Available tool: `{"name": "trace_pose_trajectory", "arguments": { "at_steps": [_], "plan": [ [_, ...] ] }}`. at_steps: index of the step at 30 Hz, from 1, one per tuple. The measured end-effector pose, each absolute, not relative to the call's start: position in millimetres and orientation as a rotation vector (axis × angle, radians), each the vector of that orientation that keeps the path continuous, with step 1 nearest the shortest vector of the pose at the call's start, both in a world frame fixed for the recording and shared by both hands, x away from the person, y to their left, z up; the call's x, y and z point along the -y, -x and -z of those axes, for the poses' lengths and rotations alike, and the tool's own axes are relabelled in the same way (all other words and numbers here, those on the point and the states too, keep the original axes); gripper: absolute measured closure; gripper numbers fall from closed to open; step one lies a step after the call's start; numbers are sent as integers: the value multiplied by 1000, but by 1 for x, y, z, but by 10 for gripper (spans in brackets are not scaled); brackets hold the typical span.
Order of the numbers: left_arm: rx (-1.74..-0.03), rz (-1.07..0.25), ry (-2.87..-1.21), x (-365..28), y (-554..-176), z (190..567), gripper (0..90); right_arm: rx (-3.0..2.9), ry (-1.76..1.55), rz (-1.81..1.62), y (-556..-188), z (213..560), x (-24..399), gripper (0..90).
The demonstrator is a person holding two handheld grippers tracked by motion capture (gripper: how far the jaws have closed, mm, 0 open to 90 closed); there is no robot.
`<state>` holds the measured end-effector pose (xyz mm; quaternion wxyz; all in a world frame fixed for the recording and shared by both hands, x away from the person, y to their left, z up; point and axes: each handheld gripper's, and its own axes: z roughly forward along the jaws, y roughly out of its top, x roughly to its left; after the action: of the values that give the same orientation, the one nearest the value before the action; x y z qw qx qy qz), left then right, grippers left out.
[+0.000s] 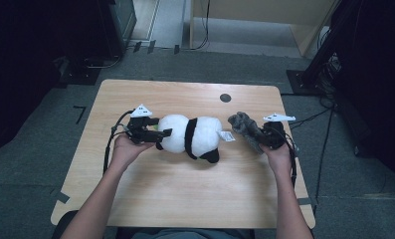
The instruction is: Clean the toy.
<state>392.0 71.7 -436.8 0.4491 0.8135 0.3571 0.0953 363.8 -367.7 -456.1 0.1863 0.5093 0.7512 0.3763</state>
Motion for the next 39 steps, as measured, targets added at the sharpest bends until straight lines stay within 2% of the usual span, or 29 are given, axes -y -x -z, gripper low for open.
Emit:
{"name": "trace_pose_trajectory", "arguments": {
  "at_steps": [3,8,13,16,17,22,29,39],
  "plan": [
    [-911,-165,-2003,-73,-396,444,204,-2123,-1419,-1070,-362,451,363,773],
    [-916,-132,-1979,-75,-401,452,129,-2128,-1386,-1085,-361,440,358,774],
    [-880,-130,-1936,-78,-399,461,135,-2149,-1342,-1114,-360,427,343,777],
    [-890,-91,-1923,-80,-400,464,162,-2165,-1326,-1107,-363,421,335,774],
    [-886,-84,-1922,-81,-399,464,198,-2169,-1322,-1108,-364,419,334,775],
    [-903,-102,-1944,-79,-396,461,237,-2177,-1288,-1112,-367,405,328,777],
    [-916,-130,-1948,-77,-393,459,244,-2231,-1223,-1119,-381,381,304,773],
    [-914,-133,-1951,-77,-392,459,244,-2324,-1143,-1108,-406,375,251,769]
  ]
}}
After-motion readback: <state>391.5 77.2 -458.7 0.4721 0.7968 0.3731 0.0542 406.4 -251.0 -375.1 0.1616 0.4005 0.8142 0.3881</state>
